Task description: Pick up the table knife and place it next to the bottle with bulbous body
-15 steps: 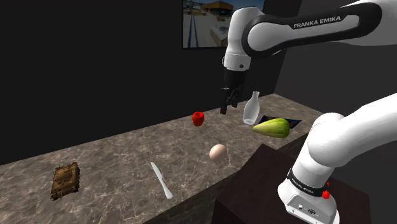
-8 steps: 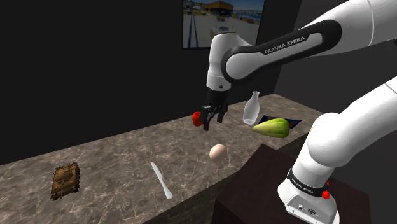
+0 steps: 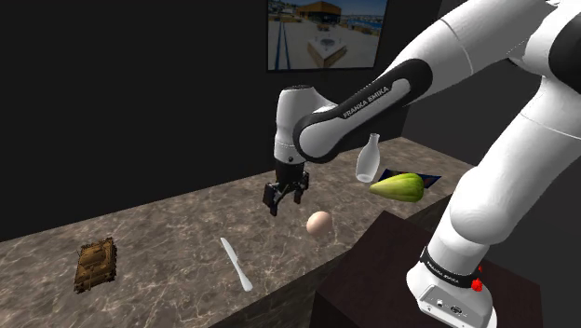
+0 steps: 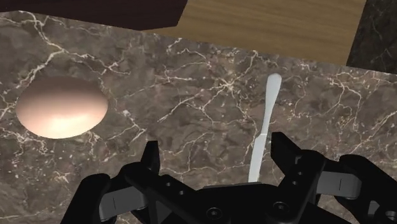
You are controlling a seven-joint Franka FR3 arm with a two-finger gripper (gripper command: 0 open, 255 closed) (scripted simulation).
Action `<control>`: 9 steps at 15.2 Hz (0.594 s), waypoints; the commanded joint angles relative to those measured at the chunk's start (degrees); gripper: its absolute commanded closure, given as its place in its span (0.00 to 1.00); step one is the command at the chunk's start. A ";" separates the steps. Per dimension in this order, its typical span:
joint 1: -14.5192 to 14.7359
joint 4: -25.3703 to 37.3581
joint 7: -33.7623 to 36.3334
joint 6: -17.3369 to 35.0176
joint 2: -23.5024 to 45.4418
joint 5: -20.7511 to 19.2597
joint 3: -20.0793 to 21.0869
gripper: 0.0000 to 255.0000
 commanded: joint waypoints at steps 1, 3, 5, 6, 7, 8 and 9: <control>-0.43 2.06 3.74 3.23 5.14 -2.36 1.48 0.00; -0.51 4.13 7.79 6.18 10.33 -5.56 2.38 0.00; -0.05 6.54 12.14 8.70 15.59 -9.36 2.57 0.00; 0.40 7.89 14.34 9.78 18.21 -11.36 2.38 0.00; 1.06 9.32 16.49 10.74 20.80 -13.33 1.97 0.00; 1.91 10.84 18.54 11.58 23.34 -15.20 1.35 0.00; 2.86 12.44 20.47 12.32 25.84 -16.95 0.62 0.00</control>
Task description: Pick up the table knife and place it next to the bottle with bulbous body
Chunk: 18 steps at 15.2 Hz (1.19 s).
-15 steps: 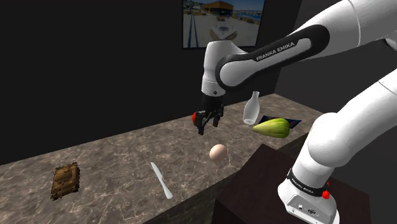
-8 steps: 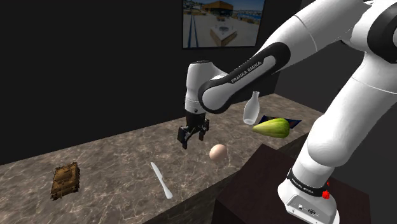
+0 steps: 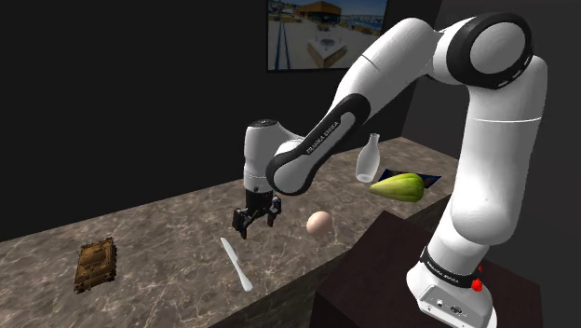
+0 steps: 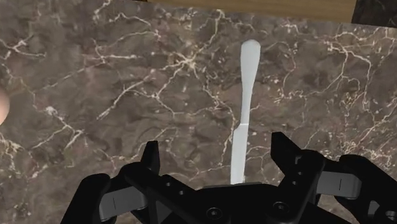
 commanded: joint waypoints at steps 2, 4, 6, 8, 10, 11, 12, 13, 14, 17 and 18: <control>2.81 5.24 5.53 1.99 7.62 -5.10 -2.37 0.00; 5.06 8.99 8.44 2.85 12.29 -7.46 -4.19 0.00; 7.26 13.03 10.84 3.41 16.83 -9.22 -5.94 0.00; 8.57 15.20 11.98 4.08 19.60 -10.10 -7.06 0.00; 9.10 15.58 12.37 5.05 20.95 -10.68 -7.64 0.00; 9.37 15.79 12.56 5.52 21.64 -10.96 -7.93 0.00; 9.63 16.01 12.75 5.99 22.32 -11.24 -8.22 0.00; 9.89 16.24 12.93 6.45 23.01 -11.51 -8.51 0.00; 10.16 16.49 13.11 6.91 23.71 -11.77 -8.79 0.00; 10.31 16.63 13.21 7.17 24.11 -11.91 -8.96 0.00; 10.31 16.63 13.21 7.17 24.11 -11.91 -8.96 0.00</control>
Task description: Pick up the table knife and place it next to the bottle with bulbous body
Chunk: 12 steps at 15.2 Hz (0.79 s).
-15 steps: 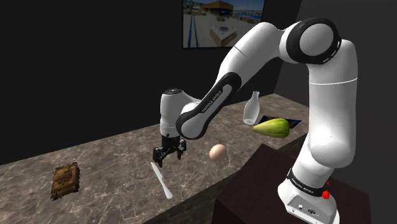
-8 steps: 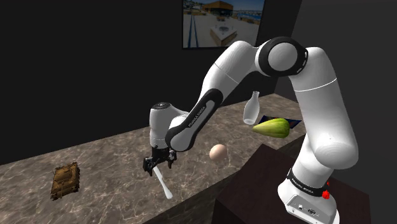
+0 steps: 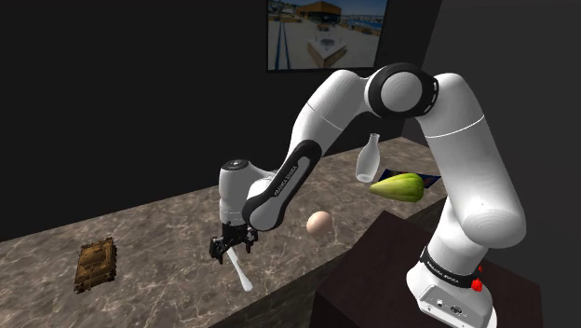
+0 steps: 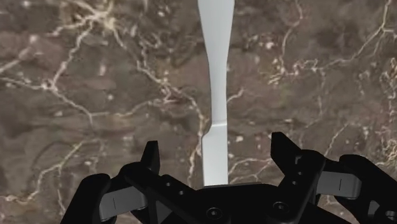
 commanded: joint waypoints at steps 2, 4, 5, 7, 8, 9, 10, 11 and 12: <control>0.03 0.00 0.03 0.06 0.05 -0.03 -0.03 0.00; 0.03 0.00 0.02 0.06 0.04 -0.02 -0.02 0.00; 0.03 0.00 0.02 0.06 0.04 -0.02 -0.02 0.00; 0.03 0.00 0.02 0.06 0.04 -0.02 -0.02 1.00; 0.03 0.00 0.02 0.05 0.04 -0.02 -0.02 1.00; 0.03 0.00 0.02 0.05 0.04 -0.02 -0.02 1.00; 0.02 -0.06 0.03 0.11 0.04 -0.03 -0.03 1.00; 0.03 -0.03 0.04 0.11 0.06 -0.04 -0.04 1.00; 0.04 -0.06 0.05 0.13 0.06 -0.04 -0.04 1.00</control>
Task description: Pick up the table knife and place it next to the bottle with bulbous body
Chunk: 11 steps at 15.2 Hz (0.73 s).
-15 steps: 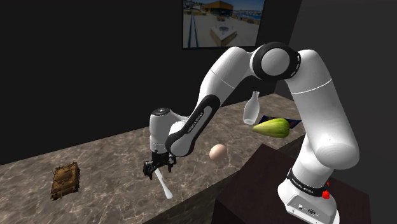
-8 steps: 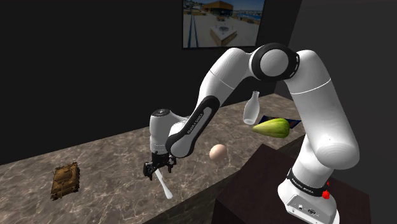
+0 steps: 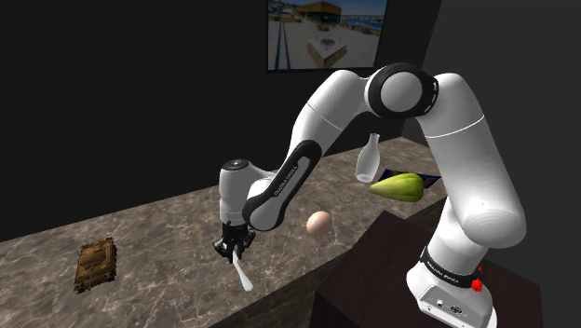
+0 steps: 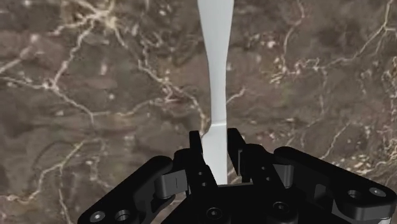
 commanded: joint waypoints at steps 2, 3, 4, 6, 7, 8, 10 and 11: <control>0.09 0.03 0.03 0.08 0.09 -0.01 0.05 1.00; 0.03 0.05 -0.03 0.02 0.05 0.02 0.08 1.00; -0.19 -0.15 -0.17 -0.46 -0.62 0.27 0.36 1.00; -0.64 -0.48 -0.47 -1.45 -1.93 0.79 0.94 1.00; -0.86 -0.63 -0.62 -1.95 -2.58 1.06 1.22 1.00; -1.08 -0.76 -0.78 -2.45 -3.22 1.34 1.51 1.00; -1.51 -1.00 -1.11 -3.48 -4.50 1.90 2.07 1.00; -1.73 -1.10 -1.27 -4.01 -5.13 2.19 2.35 1.00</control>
